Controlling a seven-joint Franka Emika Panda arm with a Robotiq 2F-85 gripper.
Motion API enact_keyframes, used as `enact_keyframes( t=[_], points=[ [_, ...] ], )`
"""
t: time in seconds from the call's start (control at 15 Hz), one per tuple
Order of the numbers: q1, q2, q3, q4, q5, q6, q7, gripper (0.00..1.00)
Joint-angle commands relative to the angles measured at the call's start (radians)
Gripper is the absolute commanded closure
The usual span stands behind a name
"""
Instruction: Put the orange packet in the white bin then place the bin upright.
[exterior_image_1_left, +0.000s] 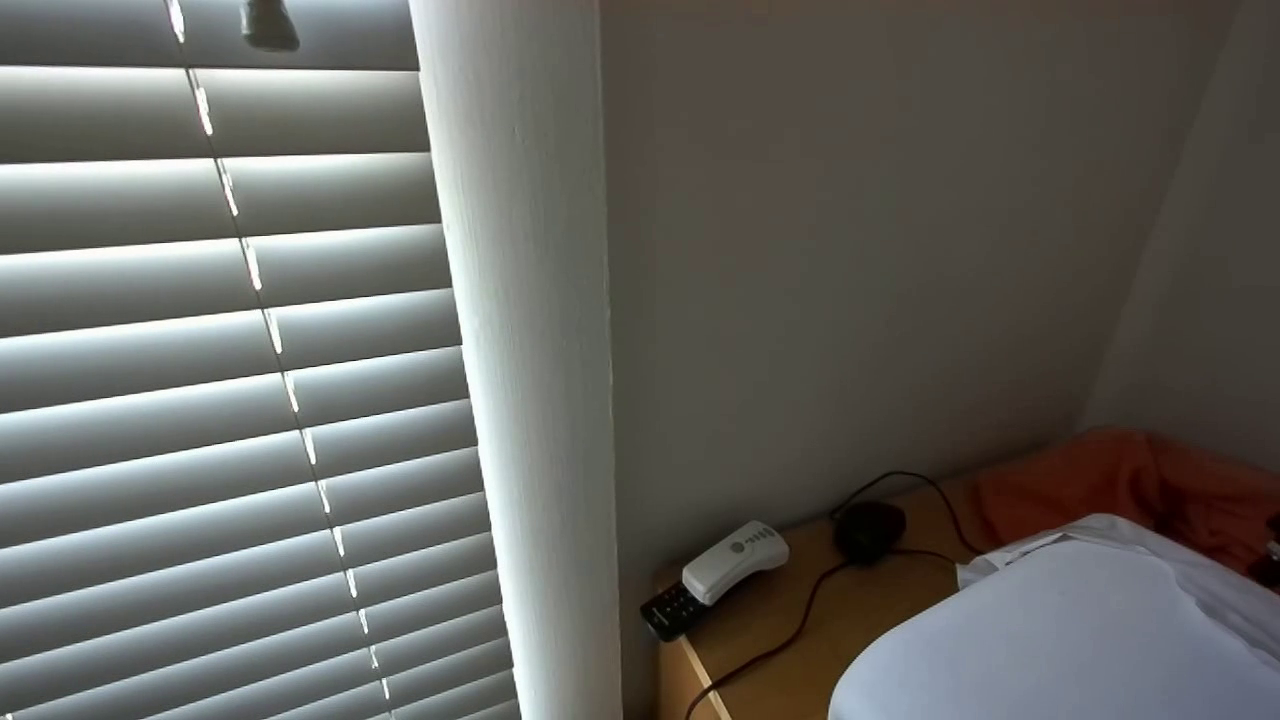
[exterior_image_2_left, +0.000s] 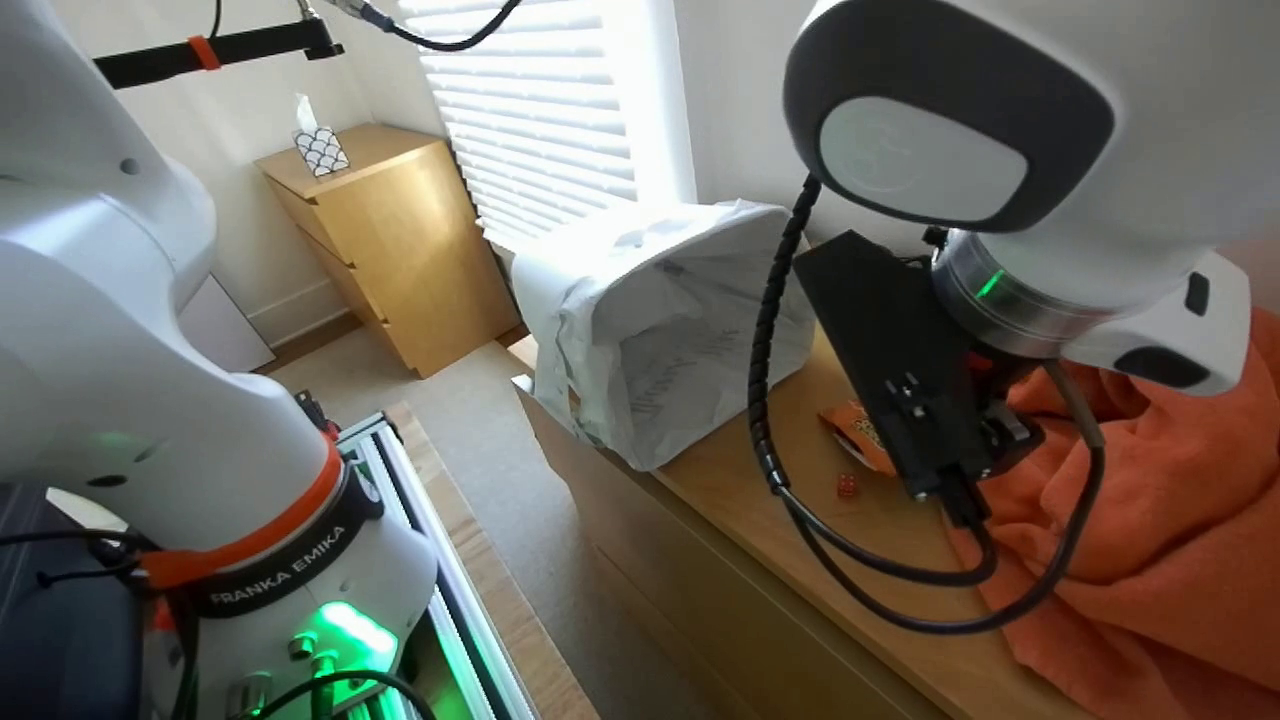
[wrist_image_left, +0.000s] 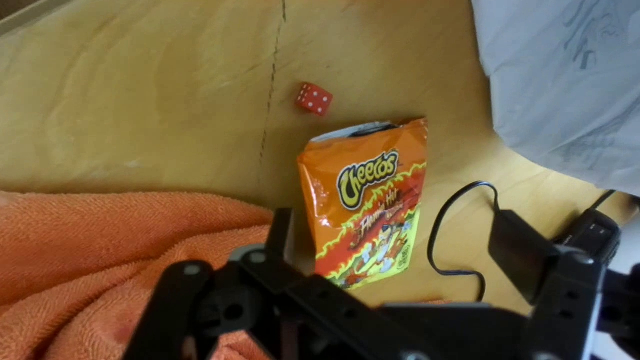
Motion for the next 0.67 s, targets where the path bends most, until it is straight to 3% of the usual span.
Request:
enact_keyframes(
  t=[0.0, 0.27, 0.4, 0.47, 0.6],
  points=[
    [-0.060, 0.101, 0.065, 0.067, 0.072, -0.003, -0.051, 0.00],
    [-0.087, 0.172, 0.112, 0.111, 0.115, 0.008, -0.065, 0.00],
    [-0.095, 0.198, 0.124, 0.128, 0.117, 0.011, -0.063, 0.11],
    [-0.099, 0.209, 0.129, 0.136, 0.115, 0.009, -0.061, 0.29],
    [-0.107, 0.229, 0.138, 0.151, 0.113, 0.008, -0.058, 0.36]
  ],
)
